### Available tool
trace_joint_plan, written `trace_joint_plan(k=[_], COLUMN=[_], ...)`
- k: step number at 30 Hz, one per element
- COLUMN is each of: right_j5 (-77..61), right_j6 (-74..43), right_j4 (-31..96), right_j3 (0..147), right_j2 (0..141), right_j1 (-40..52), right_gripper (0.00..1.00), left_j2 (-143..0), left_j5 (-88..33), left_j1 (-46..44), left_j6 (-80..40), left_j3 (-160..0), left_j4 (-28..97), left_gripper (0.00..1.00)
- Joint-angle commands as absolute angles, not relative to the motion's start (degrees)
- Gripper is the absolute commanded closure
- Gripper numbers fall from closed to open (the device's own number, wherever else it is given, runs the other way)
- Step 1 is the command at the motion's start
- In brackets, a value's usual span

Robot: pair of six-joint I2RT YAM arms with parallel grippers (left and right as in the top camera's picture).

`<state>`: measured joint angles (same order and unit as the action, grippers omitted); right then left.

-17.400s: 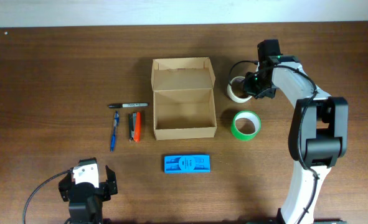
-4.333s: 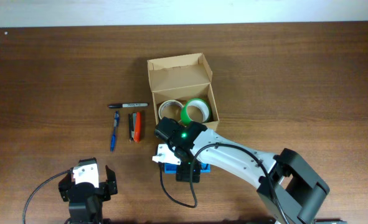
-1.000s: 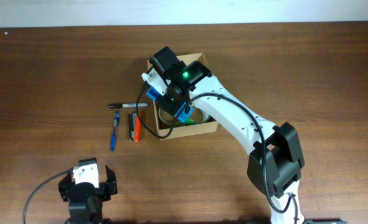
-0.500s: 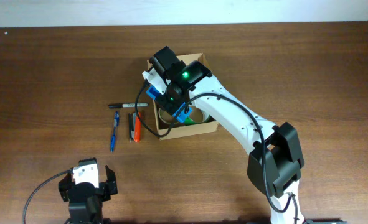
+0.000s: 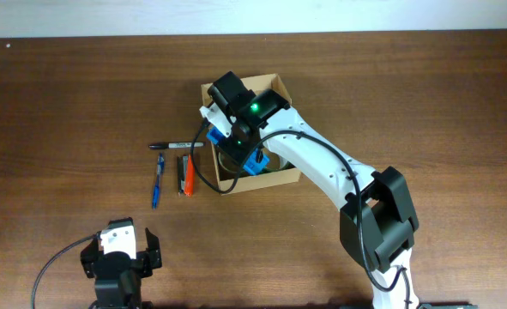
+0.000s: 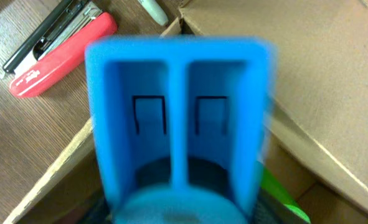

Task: Pack container
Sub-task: 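Lift the blue duster and carry it over the box, then lower the blue duster upright into the box beside the tapes and release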

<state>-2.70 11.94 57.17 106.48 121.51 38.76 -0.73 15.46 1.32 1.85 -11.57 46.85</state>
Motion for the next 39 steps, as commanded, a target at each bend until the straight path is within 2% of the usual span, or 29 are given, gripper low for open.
trace_joint_plan(k=[1,4,6,10,13,20,27,37,39], right_j5=[-3.2,-3.2,-3.2,-3.2,-3.0,-2.2,4.0,6.1,6.1], right_j6=[11.5,11.5,11.5,11.5,11.5,11.5,11.0,9.5,9.5], right_j4=[57.2,57.1,57.1,57.2,57.2,57.4,60.6,62.8,62.8], right_j3=[106.1,106.1,106.1,106.1,106.1,106.1,106.2,107.1,107.1], right_j2=[122.3,122.3,122.3,122.3,122.3,122.3,122.1,122.0,122.0], right_j1=[38.9,38.9,38.9,38.9,38.9,38.9,39.0,39.0,39.0], right_gripper=[0.38,0.37,0.32,0.34,0.5,0.65,0.66,0.64,0.59], left_j2=[-0.3,-0.3,-0.3,-0.3,-0.3,-0.3,-0.3,-0.3,-0.3], left_j5=[15.9,15.9,15.9,15.9,15.9,15.9,15.9,15.9,15.9], left_j1=[1.6,1.6,1.6,1.6,1.6,1.6,1.6,1.6,1.6], left_j6=[1.1,1.1,1.1,1.1,1.1,1.1,1.1,1.1,1.1], left_j3=[-11.1,-11.1,-11.1,-11.1,-11.1,-11.1,-11.1,-11.1,-11.1], left_j4=[46.7,46.7,46.7,46.7,46.7,46.7,46.7,46.7,46.7], left_gripper=[0.0,0.0,0.0,0.0,0.0,0.01,0.0,0.0,0.01])
